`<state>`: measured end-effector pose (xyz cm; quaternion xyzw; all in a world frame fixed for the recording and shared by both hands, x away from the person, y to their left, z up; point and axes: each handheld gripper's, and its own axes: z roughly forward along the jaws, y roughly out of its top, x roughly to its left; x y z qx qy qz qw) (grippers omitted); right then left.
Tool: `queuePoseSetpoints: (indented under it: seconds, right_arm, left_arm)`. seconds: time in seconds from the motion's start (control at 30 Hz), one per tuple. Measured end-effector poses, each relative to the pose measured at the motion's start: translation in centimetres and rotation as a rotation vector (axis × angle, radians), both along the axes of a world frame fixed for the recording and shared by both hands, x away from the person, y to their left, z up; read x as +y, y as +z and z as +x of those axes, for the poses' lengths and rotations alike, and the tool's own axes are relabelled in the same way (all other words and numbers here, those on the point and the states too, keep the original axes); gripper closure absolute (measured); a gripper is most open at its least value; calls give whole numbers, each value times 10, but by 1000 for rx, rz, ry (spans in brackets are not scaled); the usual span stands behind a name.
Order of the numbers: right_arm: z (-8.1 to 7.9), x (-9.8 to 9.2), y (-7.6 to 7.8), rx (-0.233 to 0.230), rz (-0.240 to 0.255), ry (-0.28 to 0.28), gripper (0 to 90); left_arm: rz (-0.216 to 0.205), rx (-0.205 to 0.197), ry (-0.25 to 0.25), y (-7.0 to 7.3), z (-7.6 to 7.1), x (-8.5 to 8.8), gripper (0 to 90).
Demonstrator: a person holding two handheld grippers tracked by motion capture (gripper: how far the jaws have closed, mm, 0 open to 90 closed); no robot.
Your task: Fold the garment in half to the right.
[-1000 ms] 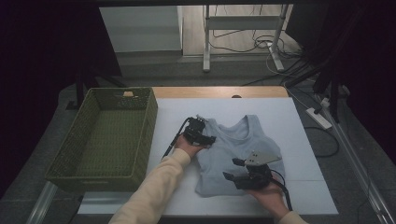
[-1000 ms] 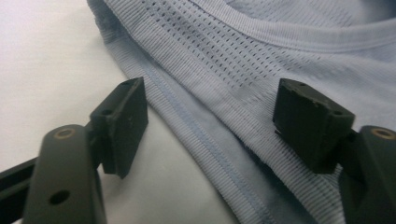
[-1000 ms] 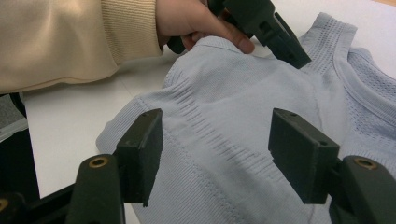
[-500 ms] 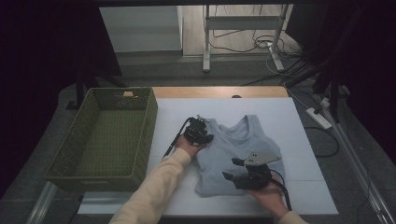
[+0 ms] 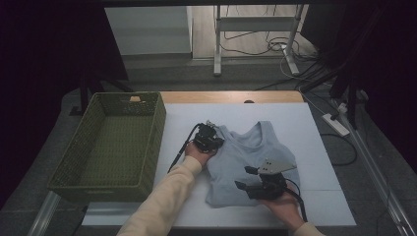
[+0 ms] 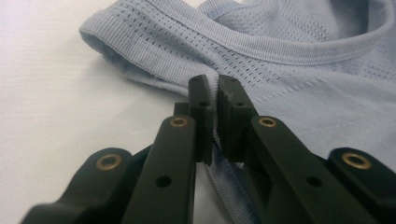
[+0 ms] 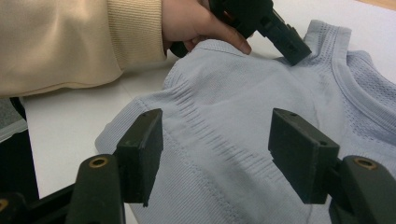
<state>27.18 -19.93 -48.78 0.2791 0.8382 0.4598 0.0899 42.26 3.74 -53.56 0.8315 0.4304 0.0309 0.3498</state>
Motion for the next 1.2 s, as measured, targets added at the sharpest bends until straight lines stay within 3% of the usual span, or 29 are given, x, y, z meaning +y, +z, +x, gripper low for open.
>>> queuePoseSetpoints:
  seconds: [0.33,0.6,1.2]
  right_arm:
    - [0,0,0,-2,3,-3,354]
    - [-4,5,2,-3,7,23,354]
    - [-30,59,-10,8,-67,219,355]
  left_arm:
    - [-51,-37,16,12,-1,8,845]
    - [-95,-44,27,19,-1,17,847]
    - [-103,-54,30,24,-1,19,847]
